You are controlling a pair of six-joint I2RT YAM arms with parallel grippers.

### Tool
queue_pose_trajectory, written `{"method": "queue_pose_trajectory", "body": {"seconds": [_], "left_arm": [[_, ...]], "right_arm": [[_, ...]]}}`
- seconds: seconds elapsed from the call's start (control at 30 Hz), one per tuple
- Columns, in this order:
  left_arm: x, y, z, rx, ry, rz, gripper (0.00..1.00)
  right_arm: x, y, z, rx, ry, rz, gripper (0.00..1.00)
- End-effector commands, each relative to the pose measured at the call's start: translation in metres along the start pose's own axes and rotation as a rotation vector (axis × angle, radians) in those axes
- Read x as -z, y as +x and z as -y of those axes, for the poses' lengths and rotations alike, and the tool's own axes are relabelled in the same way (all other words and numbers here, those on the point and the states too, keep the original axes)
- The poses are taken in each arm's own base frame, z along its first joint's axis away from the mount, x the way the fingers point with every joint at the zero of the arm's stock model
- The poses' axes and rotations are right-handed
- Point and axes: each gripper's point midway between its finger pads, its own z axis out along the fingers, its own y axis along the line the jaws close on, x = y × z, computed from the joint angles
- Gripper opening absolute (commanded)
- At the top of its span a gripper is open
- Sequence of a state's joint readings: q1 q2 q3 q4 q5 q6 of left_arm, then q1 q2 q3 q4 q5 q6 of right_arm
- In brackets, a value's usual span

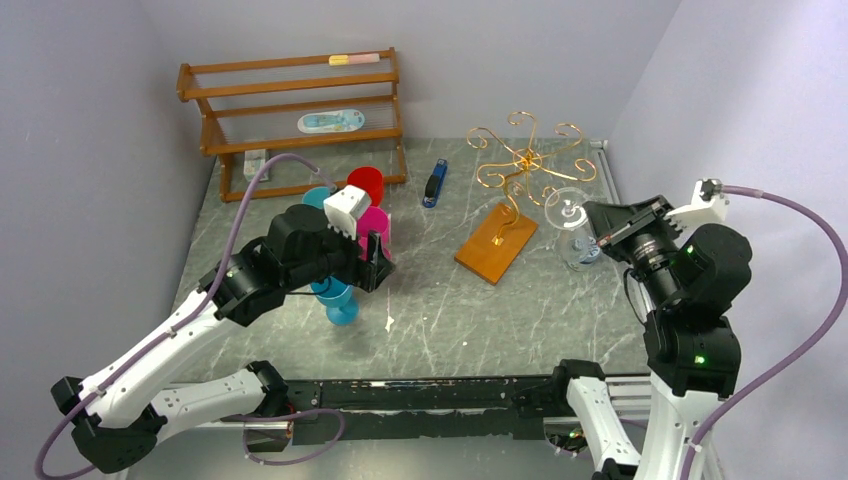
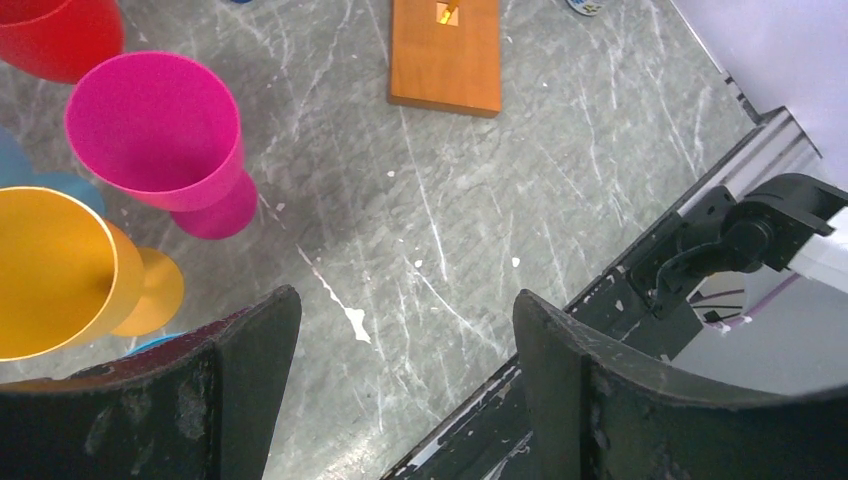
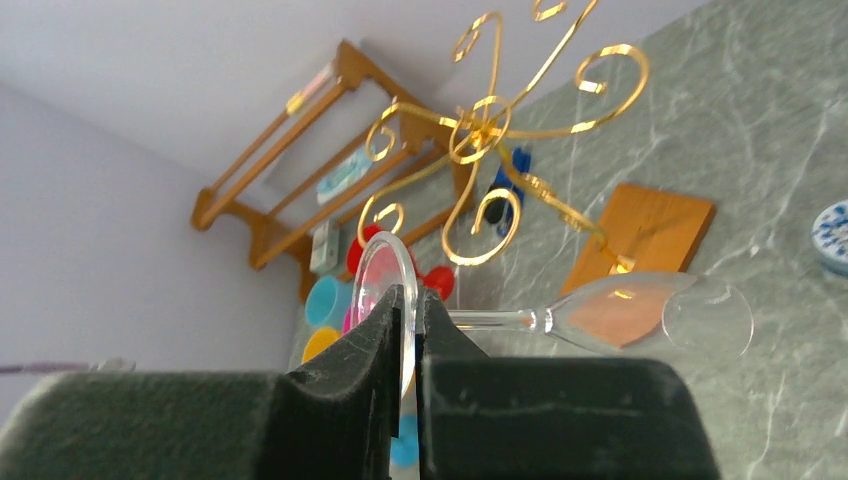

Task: Take the wine glass off the wine glass rack
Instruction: Place the wine glass at the center of the board.

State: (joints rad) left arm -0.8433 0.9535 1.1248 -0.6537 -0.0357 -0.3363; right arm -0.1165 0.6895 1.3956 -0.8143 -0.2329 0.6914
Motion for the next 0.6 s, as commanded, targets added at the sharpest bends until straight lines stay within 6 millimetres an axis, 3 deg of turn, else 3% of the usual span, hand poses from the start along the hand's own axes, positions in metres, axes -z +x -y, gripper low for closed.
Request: {"method": "queue_pose_trajectory", "body": {"seconds": [0.0, 0.17, 0.3, 0.43, 0.57], "left_arm": [[0.007, -0.013, 0.023, 0.000, 0.113, 0.044, 0.82], [0.006, -0.018, 0.040, 0.020, 0.203, 0.061, 0.82], [0.005, -0.024, 0.070, 0.050, 0.361, 0.066, 0.81], [0.002, -0.023, 0.101, 0.051, 0.547, 0.041, 0.82], [-0.006, -0.024, 0.120, 0.081, 0.651, 0.043, 0.82]], "right_arm": [[0.015, 0.035, -0.017, 0.022, -0.121, -0.173, 0.00], [0.018, 0.062, -0.025, 0.101, -0.258, -0.299, 0.00], [0.016, 0.086, -0.031, 0.040, -0.370, -0.408, 0.00], [0.011, 0.095, -0.027, 0.023, -0.383, -0.453, 0.00], [0.006, 0.103, -0.021, 0.005, -0.376, -0.490, 0.00]]}}
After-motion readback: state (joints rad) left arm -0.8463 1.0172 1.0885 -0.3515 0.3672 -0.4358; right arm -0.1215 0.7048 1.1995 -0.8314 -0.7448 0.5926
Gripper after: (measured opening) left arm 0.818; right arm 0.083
